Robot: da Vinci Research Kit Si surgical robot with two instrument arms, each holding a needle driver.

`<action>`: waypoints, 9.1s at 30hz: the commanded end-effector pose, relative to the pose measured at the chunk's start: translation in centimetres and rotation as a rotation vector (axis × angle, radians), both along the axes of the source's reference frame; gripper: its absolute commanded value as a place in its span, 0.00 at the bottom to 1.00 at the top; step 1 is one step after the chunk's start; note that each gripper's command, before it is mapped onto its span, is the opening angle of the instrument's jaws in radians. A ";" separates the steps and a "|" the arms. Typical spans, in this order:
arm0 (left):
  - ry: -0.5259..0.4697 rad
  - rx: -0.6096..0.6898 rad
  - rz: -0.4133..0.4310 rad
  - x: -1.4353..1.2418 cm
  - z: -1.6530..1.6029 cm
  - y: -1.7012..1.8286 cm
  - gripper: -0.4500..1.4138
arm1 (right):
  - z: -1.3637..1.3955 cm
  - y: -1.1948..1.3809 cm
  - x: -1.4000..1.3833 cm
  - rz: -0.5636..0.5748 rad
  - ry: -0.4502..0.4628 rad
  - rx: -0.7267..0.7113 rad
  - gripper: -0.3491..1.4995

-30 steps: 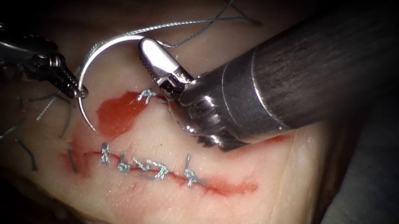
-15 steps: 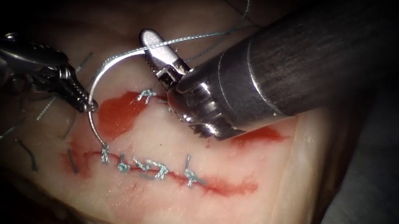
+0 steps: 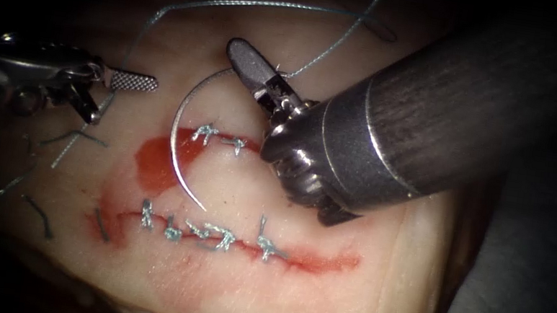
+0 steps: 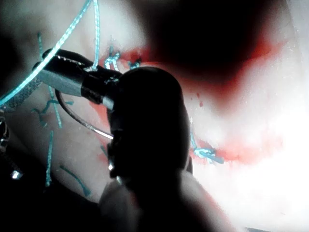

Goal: Wound Closure

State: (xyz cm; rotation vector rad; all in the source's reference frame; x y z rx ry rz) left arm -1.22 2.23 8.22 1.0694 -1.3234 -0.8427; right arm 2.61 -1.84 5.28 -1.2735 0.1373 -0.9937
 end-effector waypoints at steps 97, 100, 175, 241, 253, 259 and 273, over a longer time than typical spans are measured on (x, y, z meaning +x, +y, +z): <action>-0.093 0.861 0.111 -0.75 -0.31 -0.54 0.00 | -0.07 -0.25 0.19 -0.397 0.205 -0.287 0.65; -0.093 0.861 0.110 -0.75 -0.30 -0.55 0.00 | -0.10 -0.19 0.14 -0.386 0.201 -0.281 0.63; -0.175 0.874 0.091 -0.73 -0.35 -0.53 0.00 | -0.23 -0.13 0.17 -0.336 0.336 -0.332 0.00; -0.002 -0.078 0.144 -0.33 -1.36 -0.04 0.57 | -0.26 0.32 -0.54 -0.470 -0.668 -1.289 0.00; 0.144 -0.078 0.117 -0.36 -0.82 -0.06 0.55 | -0.19 0.26 -0.51 -0.505 -0.911 -1.419 0.00; 0.002 0.056 0.046 0.07 -1.14 0.19 0.54 | -0.19 0.27 -0.53 -0.513 -0.961 -1.448 0.00; 0.433 -0.479 -0.279 0.11 -0.83 0.38 0.00 | -0.24 0.27 -0.48 -0.507 -0.874 -1.470 0.00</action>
